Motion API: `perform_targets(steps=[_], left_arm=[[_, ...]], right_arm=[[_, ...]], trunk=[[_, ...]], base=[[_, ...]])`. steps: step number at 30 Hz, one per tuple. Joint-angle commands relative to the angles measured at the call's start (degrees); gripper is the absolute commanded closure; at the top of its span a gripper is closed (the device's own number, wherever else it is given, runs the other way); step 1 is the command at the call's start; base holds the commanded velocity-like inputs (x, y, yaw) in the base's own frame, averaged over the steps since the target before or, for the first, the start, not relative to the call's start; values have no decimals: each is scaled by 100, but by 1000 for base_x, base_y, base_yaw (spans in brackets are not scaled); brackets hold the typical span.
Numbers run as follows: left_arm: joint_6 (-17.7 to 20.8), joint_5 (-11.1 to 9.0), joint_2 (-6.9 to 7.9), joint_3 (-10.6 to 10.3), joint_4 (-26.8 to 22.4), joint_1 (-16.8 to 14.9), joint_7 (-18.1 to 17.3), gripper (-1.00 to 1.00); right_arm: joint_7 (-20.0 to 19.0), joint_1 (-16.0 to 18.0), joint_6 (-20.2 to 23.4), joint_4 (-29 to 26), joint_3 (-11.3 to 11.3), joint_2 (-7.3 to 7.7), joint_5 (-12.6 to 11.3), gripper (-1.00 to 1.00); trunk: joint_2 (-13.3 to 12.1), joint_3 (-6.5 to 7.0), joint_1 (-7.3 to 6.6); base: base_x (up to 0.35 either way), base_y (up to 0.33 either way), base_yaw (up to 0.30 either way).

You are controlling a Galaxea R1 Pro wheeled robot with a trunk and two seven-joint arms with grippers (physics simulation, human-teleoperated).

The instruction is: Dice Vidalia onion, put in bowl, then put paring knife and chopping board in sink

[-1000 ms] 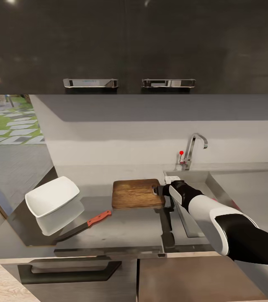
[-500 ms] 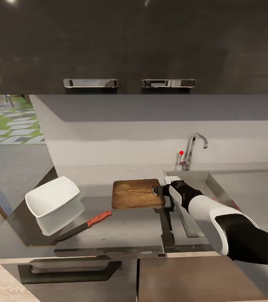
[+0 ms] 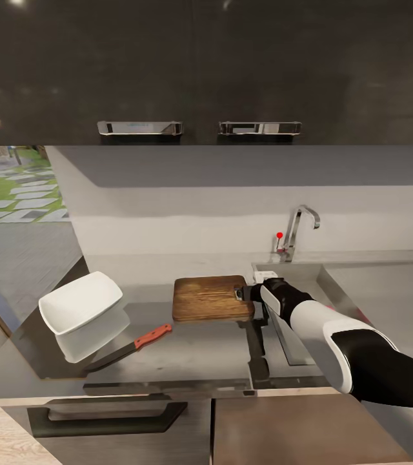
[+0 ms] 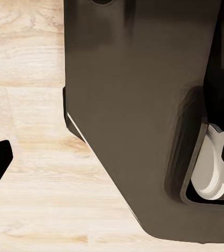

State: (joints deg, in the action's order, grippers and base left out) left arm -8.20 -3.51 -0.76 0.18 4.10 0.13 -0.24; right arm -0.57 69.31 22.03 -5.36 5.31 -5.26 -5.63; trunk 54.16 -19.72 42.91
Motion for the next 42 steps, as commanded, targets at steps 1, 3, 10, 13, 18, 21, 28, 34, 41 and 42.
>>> perform_targets(steps=[1, 3, 10, 13, 18, 21, 28, 34, 41, 42], left_arm=[[-33, -36, -1, -1, 12, -4, -4, -100], [-33, -36, -2, -1, 12, -4, -5, -100], [-33, -36, 1, 1, 12, -4, -4, -100], [-33, -36, 0, 3, 12, -4, -7, -100], [-33, -36, -1, 1, 12, -4, -5, -100], [-33, -36, 2, 2, 12, -4, -5, -100], [-33, -36, 4, 1, 12, -5, -8, -100], [-33, -36, 0, -1, 12, -4, -6, -100], [-33, -36, 4, 2, 12, -4, -9, -100], [-33, -36, 4, 2, 12, -4, -10, -100]], right_arm=[[-2, 1, 29, -8, 50, 1, -56, -100], [0, 2, 27, -13, 50, 0, -57, -100], [-10, 3, 13, -16, 50, -1, -67, -100], [-12, 2, 7, -15, 50, -1, -68, -100], [-13, 2, 3, -15, 50, -1, -72, -100], [-13, 3, 3, -16, 50, -1, -76, -100], [-19, 2, 3, -15, 50, -1, -78, -100], [-21, 3, 3, -17, 50, -1, -78, -100], [-27, 1, 3, -15, 50, -3, -87, -100], [-28, 1, 3, -16, 50, -4, -89, -100]], trunk=[[4, -5, 1], [4, -5, 1], [4, 32, 1], [4, 58, 1], [4, 102, 1], [4, 129, 1], [4, 192, 1], [4, 247, 1], [4, 310, 1], [4, 320, 1]], base=[[0, 0, 0], [0, 0, 0], [0, 0, 0], [0, 0, 0], [0, 0, 0], [0, 0, 0], [0, 0, 0], [0, 0, 0], [0, 0, 0], [0, 0, 0]])
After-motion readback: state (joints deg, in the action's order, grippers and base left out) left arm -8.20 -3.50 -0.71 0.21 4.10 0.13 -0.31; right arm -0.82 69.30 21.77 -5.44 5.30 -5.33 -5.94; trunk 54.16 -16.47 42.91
